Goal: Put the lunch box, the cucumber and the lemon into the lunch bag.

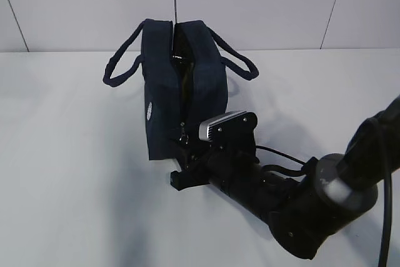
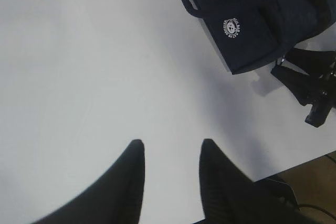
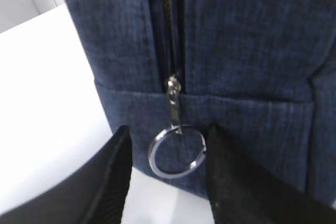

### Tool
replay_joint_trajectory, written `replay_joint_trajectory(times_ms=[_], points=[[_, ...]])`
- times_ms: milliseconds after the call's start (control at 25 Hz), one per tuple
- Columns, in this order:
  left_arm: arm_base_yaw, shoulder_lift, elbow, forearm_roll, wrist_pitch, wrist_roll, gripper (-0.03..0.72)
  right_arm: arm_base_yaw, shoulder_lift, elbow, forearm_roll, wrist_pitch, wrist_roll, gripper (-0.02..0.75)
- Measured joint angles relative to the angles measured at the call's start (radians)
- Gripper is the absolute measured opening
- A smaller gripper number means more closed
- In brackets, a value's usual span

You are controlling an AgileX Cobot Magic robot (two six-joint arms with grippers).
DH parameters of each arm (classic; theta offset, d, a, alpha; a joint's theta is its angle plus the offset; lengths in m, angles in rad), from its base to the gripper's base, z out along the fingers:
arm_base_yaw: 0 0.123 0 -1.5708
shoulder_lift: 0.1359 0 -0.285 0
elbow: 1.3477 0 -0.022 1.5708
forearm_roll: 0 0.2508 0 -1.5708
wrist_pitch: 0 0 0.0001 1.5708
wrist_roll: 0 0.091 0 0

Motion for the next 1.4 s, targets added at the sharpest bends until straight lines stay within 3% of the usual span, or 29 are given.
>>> replay_joint_trajectory(times_ms=[720,1400], points=[[0.0,0.0,0.0,0.0,0.0,0.0,0.237,0.0,0.032,-0.033,0.002,0.04,0.001,0.347],[0.0,0.0,0.0,0.0,0.0,0.0,0.237,0.0,0.032,-0.029,0.008,0.028,0.043,0.265]])
